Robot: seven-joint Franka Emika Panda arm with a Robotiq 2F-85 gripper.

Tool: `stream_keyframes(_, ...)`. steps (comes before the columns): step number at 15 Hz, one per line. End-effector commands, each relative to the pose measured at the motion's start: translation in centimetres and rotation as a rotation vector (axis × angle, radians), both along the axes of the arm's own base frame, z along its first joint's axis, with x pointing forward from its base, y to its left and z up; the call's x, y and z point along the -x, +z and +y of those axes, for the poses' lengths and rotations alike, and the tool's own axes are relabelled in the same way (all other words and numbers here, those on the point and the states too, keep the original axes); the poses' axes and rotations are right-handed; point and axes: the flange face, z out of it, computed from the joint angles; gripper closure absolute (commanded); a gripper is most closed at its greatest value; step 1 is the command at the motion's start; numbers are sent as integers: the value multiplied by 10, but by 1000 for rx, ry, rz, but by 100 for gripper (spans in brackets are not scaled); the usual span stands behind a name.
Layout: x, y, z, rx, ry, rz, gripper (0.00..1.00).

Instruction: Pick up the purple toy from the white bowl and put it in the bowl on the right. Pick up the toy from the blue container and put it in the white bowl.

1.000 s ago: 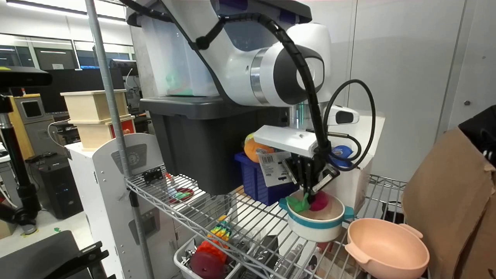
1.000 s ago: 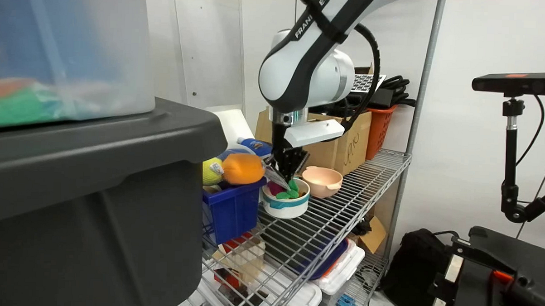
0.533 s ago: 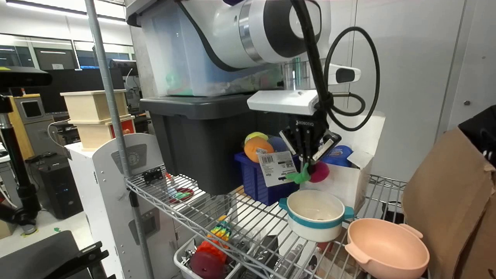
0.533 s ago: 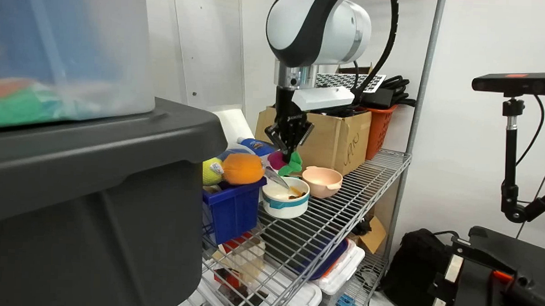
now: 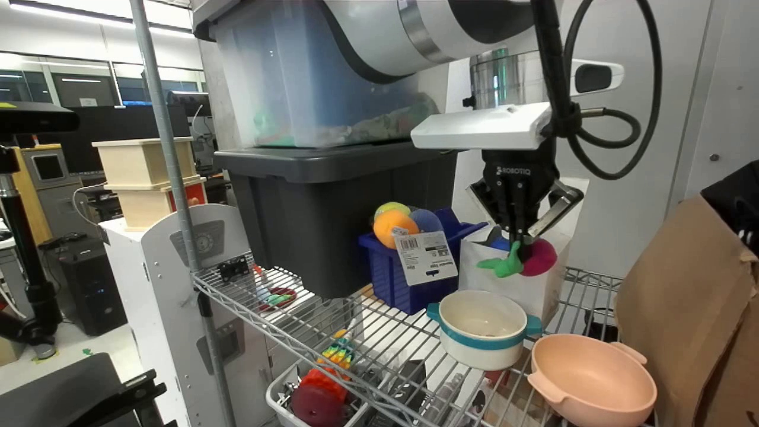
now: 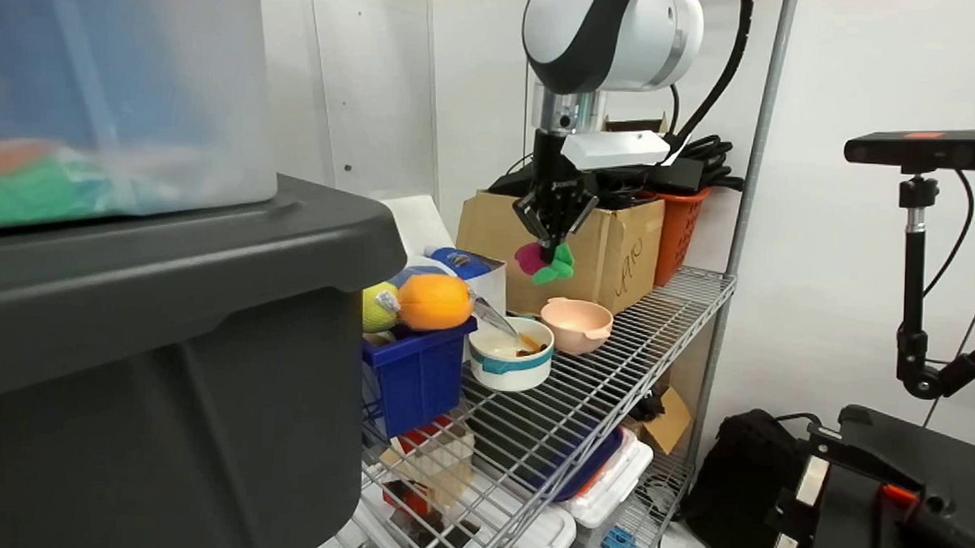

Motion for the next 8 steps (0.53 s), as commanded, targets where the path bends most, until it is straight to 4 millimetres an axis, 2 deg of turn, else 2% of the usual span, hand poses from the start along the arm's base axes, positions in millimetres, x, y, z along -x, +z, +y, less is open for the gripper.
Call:
stream_keyframes(1, 1, 6, -24, 13, -19, -13, 99)
stream_keyframes(8, 9, 6, -58, 23, -66, -7, 99)
